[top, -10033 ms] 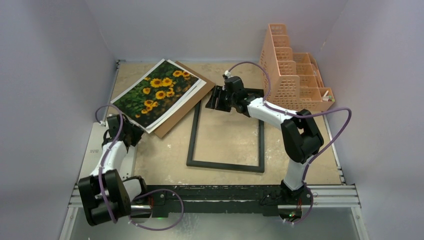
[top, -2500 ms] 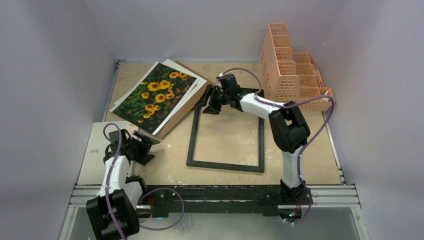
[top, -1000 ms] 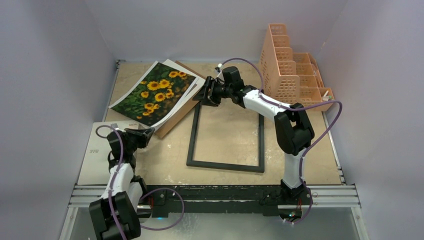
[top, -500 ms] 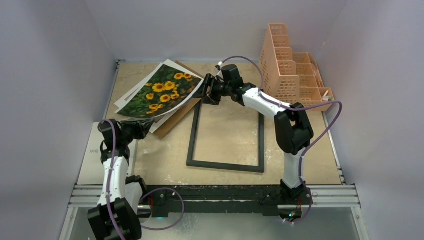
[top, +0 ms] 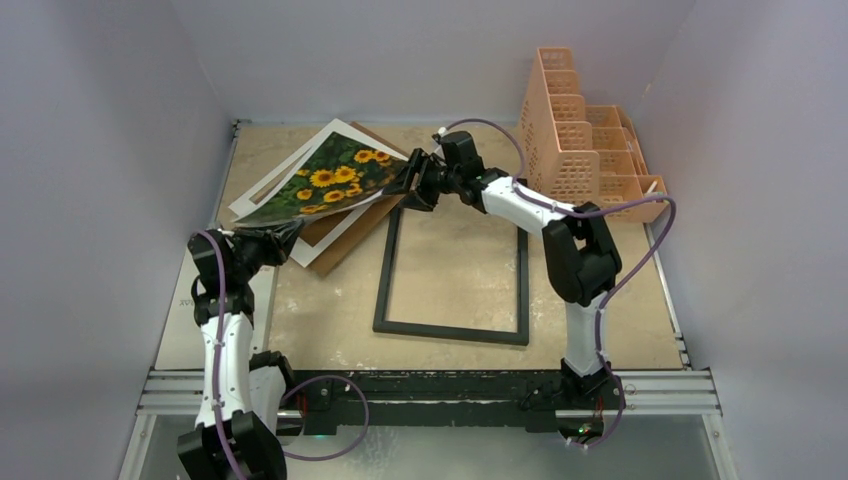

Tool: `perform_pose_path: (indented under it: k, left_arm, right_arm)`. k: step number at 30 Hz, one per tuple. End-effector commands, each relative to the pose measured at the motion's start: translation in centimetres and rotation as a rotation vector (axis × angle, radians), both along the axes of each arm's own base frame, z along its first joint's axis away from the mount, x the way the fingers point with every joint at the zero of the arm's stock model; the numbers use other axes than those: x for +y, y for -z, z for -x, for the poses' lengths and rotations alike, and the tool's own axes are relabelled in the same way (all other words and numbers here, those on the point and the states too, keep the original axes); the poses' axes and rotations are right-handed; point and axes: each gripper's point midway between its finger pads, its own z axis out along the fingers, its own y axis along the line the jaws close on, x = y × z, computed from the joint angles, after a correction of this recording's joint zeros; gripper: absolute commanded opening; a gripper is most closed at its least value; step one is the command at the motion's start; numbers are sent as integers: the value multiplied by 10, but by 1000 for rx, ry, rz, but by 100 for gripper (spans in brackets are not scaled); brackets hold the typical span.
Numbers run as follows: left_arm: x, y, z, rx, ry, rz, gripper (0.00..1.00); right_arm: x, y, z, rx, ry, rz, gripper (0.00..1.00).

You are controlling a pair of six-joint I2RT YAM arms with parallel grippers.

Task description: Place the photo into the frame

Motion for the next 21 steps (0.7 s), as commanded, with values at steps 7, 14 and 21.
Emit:
perform_pose_path:
  k: [7, 14, 21]
  left_arm:
    - [-6, -33, 1, -10, 6, 131, 0]
    - [-8, -38, 4, -6, 11, 131, 0]
    - [-9, -37, 7, 5, 16, 122, 0]
  right_arm:
    - [28, 7, -17, 57, 12, -79, 59]
    - [33, 17, -16, 144, 40, -102, 57]
    - [37, 4, -16, 155, 46, -169, 48]
